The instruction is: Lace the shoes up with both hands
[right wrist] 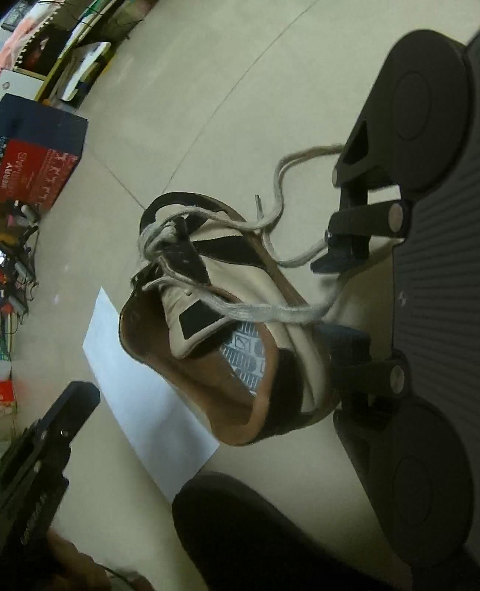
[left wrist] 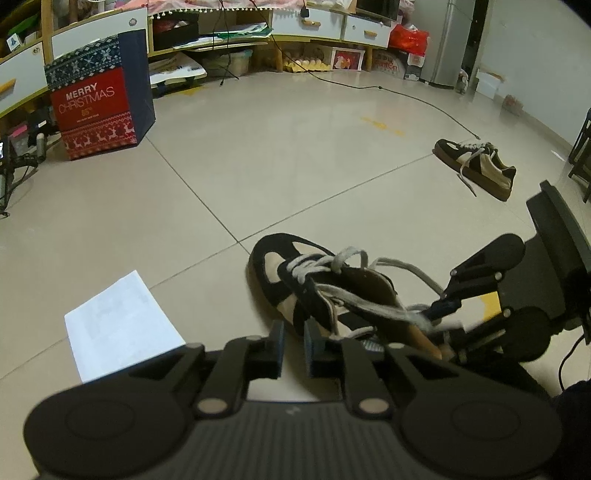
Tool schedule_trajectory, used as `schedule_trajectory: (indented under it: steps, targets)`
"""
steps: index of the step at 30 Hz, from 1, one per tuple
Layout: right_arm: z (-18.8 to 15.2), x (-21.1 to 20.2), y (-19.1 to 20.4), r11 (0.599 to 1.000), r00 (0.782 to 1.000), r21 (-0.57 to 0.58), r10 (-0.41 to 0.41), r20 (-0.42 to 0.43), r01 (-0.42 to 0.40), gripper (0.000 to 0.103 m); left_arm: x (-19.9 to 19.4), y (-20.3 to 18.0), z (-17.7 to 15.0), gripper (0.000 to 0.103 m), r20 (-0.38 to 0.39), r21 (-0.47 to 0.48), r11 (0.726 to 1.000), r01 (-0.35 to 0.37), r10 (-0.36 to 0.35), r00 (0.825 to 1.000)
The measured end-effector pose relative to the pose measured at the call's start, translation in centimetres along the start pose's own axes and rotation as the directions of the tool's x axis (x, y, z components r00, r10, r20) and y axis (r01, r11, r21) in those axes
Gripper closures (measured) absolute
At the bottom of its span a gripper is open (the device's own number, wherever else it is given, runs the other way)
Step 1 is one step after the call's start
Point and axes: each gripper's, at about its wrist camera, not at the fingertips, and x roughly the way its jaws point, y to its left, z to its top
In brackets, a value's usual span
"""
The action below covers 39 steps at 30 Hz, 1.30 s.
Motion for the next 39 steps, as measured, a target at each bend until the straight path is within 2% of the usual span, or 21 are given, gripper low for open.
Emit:
schedule_trajectory:
  steps: [3, 6, 11, 14, 17, 22, 26, 32, 33, 34, 36, 38, 39]
  targets:
    - [0.2, -1.0, -0.2, 0.998, 0.997, 0.022, -0.056, 0.053, 0.055, 0.099, 0.1, -0.2, -0.1, 0.091, -0.002, 0.002, 1.0, 0.003, -0.003, 1.0]
    - [0.8, -3.3, -0.1, 0.986, 0.977, 0.043, -0.166, 0.136, 0.162, 0.099, 0.1, -0.4, 0.0, 0.09, 0.002, 0.006, 1.0, 0.01, -0.01, 1.0]
    - [1.9, -7.6, 1.0, 0.947, 0.907, -0.005, -0.306, 0.291, 0.321, 0.099, 0.2, -0.8, 0.5, 0.089, 0.016, 0.03, 0.999, 0.019, -0.02, 1.0]
    - [2.4, -9.0, 1.3, 0.928, 0.864, -0.02, -0.34, 0.371, 0.373, 0.099, 0.2, -1.4, 1.1, 0.084, 0.043, 0.071, 0.997, 0.024, -0.027, 0.999]
    - [2.8, -9.2, 1.4, 0.915, 0.835, -0.018, -0.358, 0.418, 0.402, 0.1, 0.4, -2.1, 1.9, 0.079, 0.071, 0.126, 0.992, 0.026, -0.035, 0.997]
    - [3.1, -8.9, 1.3, 0.909, 0.82, -0.021, -0.366, 0.44, 0.417, 0.1, 2.1, -3.4, 3.6, 0.076, 0.111, 0.266, 0.962, 0.057, -0.089, 0.99]
    - [3.2, -9.0, 1.5, 0.904, 0.816, -0.05, -0.359, 0.453, 0.425, 0.1, 3.7, -4.6, 4.4, 0.075, 0.107, 0.425, 0.902, 0.067, -0.124, 0.986]
    - [3.5, -9.2, 1.8, 0.893, 0.808, -0.098, -0.344, 0.478, 0.439, 0.1, 5.1, -4.6, 5.6, 0.075, 0.051, 0.532, 0.83, 0.168, -0.229, 0.972]
    - [3.6, -9.2, 1.9, 0.89, 0.806, -0.107, -0.343, 0.482, 0.443, 0.1, 4.9, -4.7, 5.5, 0.079, 0.059, 0.554, 0.814, 0.173, -0.246, 0.968]
    - [3.6, -9.2, 1.9, 0.887, 0.803, -0.113, -0.344, 0.487, 0.448, 0.1, 4.8, -4.9, 5.5, 0.086, 0.076, 0.569, 0.807, 0.16, -0.245, 0.966]
    - [3.5, -9.3, 1.9, 0.879, 0.798, -0.122, -0.35, 0.491, 0.461, 0.1, 4.8, -5.1, 5.7, 0.096, 0.098, 0.565, 0.816, 0.119, -0.209, 0.973]
    - [3.4, -9.2, 2.0, 0.867, 0.79, -0.13, -0.363, 0.493, 0.48, 0.1, 4.8, -5.2, 6.1, 0.096, 0.112, 0.553, 0.828, 0.087, -0.178, 0.978]
    - [3.3, -9.3, 2.0, 0.864, 0.788, -0.133, -0.367, 0.494, 0.486, 0.1, 4.7, -5.1, 6.2, 0.101, 0.117, 0.547, 0.833, 0.077, -0.168, 0.979]
